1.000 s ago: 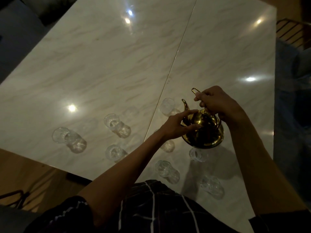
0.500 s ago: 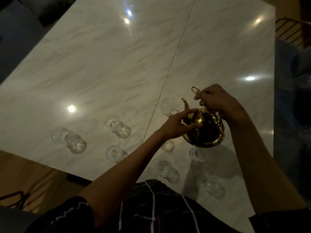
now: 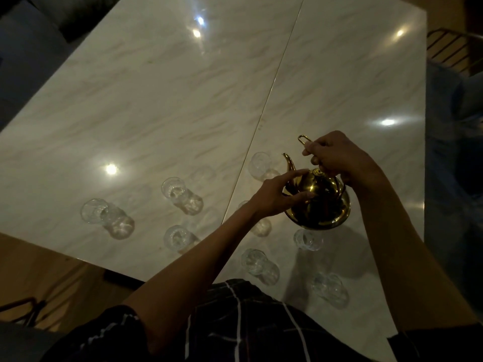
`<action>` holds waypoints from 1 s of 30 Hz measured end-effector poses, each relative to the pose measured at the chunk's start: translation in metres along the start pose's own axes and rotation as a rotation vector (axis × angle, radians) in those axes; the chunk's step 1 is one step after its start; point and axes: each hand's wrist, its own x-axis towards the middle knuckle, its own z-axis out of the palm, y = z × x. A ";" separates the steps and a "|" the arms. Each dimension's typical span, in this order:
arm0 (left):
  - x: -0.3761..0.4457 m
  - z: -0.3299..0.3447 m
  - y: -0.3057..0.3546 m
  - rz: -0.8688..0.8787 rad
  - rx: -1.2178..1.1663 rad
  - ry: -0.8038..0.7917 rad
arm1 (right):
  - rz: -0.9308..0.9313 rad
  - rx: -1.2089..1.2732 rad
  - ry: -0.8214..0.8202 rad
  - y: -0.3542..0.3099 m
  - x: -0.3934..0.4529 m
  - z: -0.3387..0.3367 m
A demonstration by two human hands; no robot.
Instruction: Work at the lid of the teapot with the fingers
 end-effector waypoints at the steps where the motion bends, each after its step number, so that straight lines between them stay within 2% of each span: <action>1: 0.000 0.000 0.000 0.003 -0.001 -0.001 | 0.003 0.003 -0.002 0.000 0.000 0.000; 30: 0.002 0.009 0.000 0.015 0.005 0.031 | -0.015 -0.019 -0.009 0.000 0.001 -0.005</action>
